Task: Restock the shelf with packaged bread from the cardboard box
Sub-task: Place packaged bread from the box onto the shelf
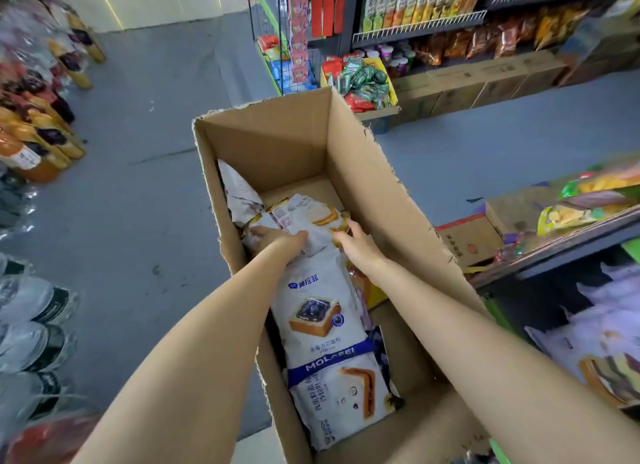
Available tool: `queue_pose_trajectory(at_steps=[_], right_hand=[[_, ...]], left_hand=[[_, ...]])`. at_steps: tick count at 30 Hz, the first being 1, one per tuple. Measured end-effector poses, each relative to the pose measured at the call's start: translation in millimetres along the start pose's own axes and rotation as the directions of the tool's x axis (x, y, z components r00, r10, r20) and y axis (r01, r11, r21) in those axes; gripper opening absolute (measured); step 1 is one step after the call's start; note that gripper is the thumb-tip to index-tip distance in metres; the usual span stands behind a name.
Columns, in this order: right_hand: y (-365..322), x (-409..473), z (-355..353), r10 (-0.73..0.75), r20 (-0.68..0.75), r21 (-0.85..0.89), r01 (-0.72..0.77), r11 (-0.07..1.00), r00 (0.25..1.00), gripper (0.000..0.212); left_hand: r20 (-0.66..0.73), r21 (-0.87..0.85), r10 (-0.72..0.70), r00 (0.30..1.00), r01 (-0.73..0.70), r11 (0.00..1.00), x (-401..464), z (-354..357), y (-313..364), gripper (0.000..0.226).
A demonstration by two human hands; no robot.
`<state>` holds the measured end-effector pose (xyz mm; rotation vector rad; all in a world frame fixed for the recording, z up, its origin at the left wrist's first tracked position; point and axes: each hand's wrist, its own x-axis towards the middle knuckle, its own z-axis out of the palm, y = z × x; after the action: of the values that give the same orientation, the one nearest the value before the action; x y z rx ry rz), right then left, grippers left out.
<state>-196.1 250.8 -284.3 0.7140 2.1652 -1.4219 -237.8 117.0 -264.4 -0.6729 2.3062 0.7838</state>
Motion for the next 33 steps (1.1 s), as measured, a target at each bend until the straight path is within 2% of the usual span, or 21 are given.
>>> queue_pose_trajectory(at_steps=[2,4,6,9,11,13,15,17,19,22,24,26,28,30,31,33], right_hand=[[-4,19,1,-0.009,0.0,-0.008,0.009,1.0,1.0,0.056],[-4,36,5,0.066,0.07,0.145,-0.076,0.987,0.995,0.056],[-4,53,8,0.188,0.094,0.32,-0.209,0.924,0.978,0.058],[-10,68,6,0.29,0.113,0.435,-0.309,0.846,0.95,0.058],[-16,75,6,0.302,0.117,0.49,-0.319,0.811,0.946,0.046],[-25,74,8,0.312,0.191,0.521,-0.365,0.771,0.931,0.024],[-31,70,10,0.307,0.26,0.552,-0.402,0.731,0.915,0.021],[-38,62,8,0.28,0.28,0.625,-0.396,0.672,0.918,0.019],[-40,51,3,0.242,0.276,0.702,-0.367,0.611,0.93,0.02],[-44,30,0,0.16,0.319,0.732,-0.35,0.584,0.934,0.013],[-47,20,1,0.118,0.341,0.72,-0.34,0.605,0.933,0.011],[-51,13,-1,0.071,0.355,0.714,-0.319,0.623,0.932,0.011],[-55,9,-6,0.031,0.338,0.705,-0.275,0.654,0.94,0.011],[-57,4,-9,-0.009,0.302,0.679,-0.209,0.704,0.953,0.008],[-58,0,-10,-0.033,0.288,0.673,-0.178,0.718,0.957,0.006],[-59,-8,-10,-0.111,0.255,0.692,-0.1,0.715,0.961,0.005]], left_hand=[[0.035,-0.087,-0.039,0.999,0.042,0.995,13,4,2,0.12],[0.03,-0.112,-0.048,0.998,0.051,0.992,18,8,5,0.121],[0.001,-0.103,-0.068,0.998,0.068,0.992,26,13,6,0.126],[-0.057,-0.107,-0.089,0.994,0.082,0.991,29,15,8,0.121],[-0.043,-0.186,-0.128,0.991,0.117,0.975,30,11,10,0.109],[0.009,-0.371,-0.164,0.986,0.156,0.915,33,5,15,0.078],[0.098,-0.485,-0.176,0.98,0.201,0.851,34,-5,18,0.047],[0.155,-0.603,-0.178,0.972,0.236,0.762,37,-12,16,0.031],[0.199,-0.731,-0.172,0.965,0.263,0.63,34,-17,12,0.016],[0.232,-0.842,-0.091,0.968,0.247,0.481,34,-17,6,0.005],[0.236,-0.902,-0.024,0.972,0.228,0.367,24,-21,7,0.003],[0.264,-0.919,0.062,0.962,0.232,0.32,14,-27,12,0.011],[0.313,-0.901,0.217,0.925,0.217,0.375,9,-34,16,0.035],[0.358,-0.861,0.331,0.873,0.171,0.479,8,-37,16,0.062],[0.357,-0.849,0.348,0.867,0.145,0.509,9,-37,13,0.07],[0.308,-0.875,0.355,0.883,0.117,0.47,8,-37,8,0.067]])
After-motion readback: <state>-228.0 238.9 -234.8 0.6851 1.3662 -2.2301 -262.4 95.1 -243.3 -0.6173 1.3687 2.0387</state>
